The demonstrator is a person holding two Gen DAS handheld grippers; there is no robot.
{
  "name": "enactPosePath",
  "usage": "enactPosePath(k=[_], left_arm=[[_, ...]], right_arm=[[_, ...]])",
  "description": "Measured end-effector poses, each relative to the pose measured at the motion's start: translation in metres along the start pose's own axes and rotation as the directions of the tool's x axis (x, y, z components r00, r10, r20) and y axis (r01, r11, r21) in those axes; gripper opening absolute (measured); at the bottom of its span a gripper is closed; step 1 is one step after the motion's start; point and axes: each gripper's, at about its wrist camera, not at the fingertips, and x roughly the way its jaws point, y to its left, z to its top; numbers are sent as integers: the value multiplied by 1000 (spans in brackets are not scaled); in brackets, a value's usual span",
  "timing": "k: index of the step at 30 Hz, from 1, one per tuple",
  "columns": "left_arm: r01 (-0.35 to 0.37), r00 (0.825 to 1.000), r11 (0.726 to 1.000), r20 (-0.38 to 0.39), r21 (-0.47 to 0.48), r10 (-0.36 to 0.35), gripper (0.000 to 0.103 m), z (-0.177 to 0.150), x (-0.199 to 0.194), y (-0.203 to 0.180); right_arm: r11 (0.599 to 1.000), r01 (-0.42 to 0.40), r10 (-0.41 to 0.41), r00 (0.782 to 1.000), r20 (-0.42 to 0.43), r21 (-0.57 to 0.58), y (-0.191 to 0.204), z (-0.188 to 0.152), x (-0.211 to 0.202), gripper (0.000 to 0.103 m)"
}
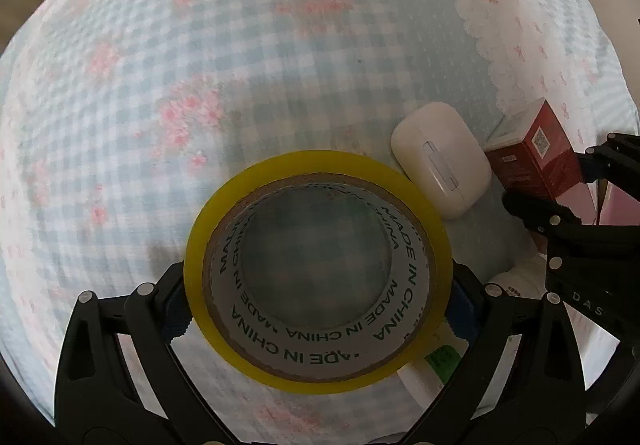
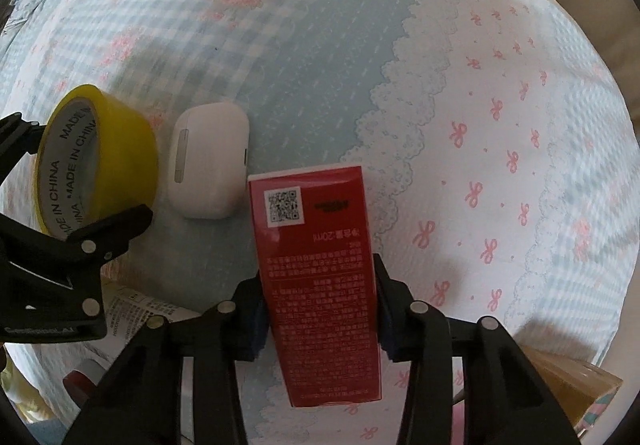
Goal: Organize rigid objects
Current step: 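Grasp the yellow tape roll with the left tool while the right tool grasps the red box, then carry the tape roll and red box over the cardboard box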
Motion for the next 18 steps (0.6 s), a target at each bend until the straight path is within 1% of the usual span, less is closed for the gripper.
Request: enactPosePath(k=[6, 7, 8, 10, 12, 15, 18], left_arm=[[-8, 999, 1000, 36, -16, 8, 97, -4, -19, 9], [-9, 999, 1000, 42, -18, 10, 97, -5, -24, 11], [-10, 999, 1000, 48, -19, 11, 97, -7, -30, 12], [-11, 998, 1000, 64, -24, 13, 97, -11, -44, 16], [-13, 997, 1000, 81, -27, 16, 97, -16, -61, 22], [-33, 993, 999, 111, -16, 34, 97, -21, -90, 31], [-30, 988, 1000, 152, -7, 30, 97, -26, -123, 34]], right_arm=[[1000, -6, 6, 1000, 18, 28, 7, -1, -9, 40], [999, -9, 8, 1000, 24, 32, 7, -5, -11, 40], [999, -12, 11, 999, 33, 36, 12, -19, -20, 40], [999, -17, 14, 999, 49, 49, 15, -25, -30, 40], [997, -27, 22, 997, 68, 68, 5, -38, -44, 40], [994, -46, 38, 995, 89, 99, 4, -44, -64, 40], [990, -68, 53, 991, 125, 126, 5, -53, -95, 40]])
